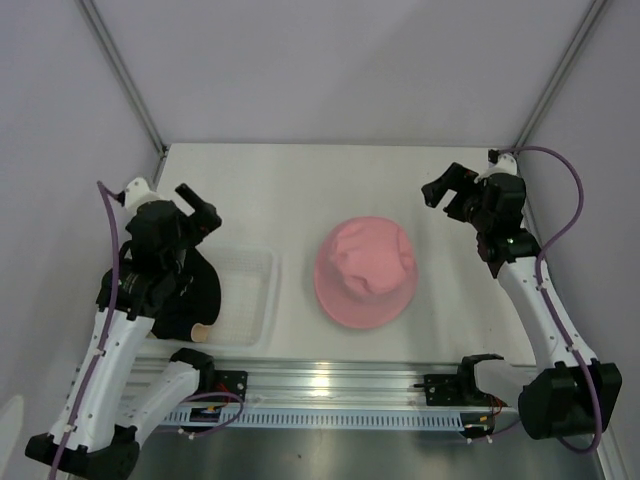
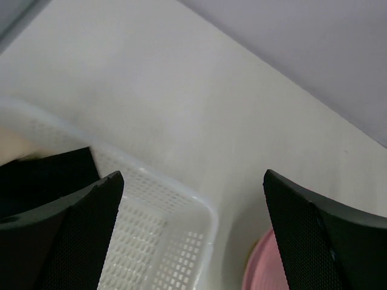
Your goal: Stack the hats
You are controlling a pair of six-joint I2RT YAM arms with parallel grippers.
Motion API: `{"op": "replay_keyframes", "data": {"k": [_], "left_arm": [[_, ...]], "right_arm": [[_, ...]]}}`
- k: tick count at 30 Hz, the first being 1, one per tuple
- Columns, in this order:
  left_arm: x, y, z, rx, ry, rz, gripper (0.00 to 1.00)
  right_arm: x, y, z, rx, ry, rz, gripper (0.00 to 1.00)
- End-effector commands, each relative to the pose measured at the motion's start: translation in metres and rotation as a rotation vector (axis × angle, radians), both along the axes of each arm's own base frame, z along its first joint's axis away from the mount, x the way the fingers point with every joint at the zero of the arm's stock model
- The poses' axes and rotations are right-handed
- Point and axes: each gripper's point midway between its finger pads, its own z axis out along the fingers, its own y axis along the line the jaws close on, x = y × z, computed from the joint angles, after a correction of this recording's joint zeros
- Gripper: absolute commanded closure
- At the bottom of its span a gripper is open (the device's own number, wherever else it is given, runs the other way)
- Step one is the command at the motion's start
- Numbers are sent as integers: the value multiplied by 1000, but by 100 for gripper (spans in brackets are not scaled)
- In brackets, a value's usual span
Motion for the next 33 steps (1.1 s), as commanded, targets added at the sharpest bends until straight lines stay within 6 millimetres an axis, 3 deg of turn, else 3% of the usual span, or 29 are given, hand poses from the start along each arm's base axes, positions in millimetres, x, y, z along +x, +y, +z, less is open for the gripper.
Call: {"op": "replay_keyframes", "data": {"k": [1,3,6,13,16,19,25,29,33], "left_arm": [[-46,59,-66,-11,275,318,0],[-58,68,-96,-13,367,376,0],[-73,84,-114,-25,420,474,1],[-109,128,-121,-24,425,735,0],[-105,139,-132,-35,386,801,1],[-94,135,-143,-99,362,802,3],[-71,133,-146,-156,301,791,18],[-68,135,-163,-174,339,823,24],[-66,134,-173,-210,352,840,28]], "right_arm": [[14,18,11,76,-61,75,1],[20,17,0,62,-29,76,1],[24,17,-7,54,-7,81,1],[21,12,-11,43,-6,60,1],[21,12,-10,45,-13,63,1],[21,11,-9,48,-13,67,1],[22,13,-12,52,-6,72,1],[21,10,-12,49,-2,65,1],[20,10,1,60,-24,61,1]]}}
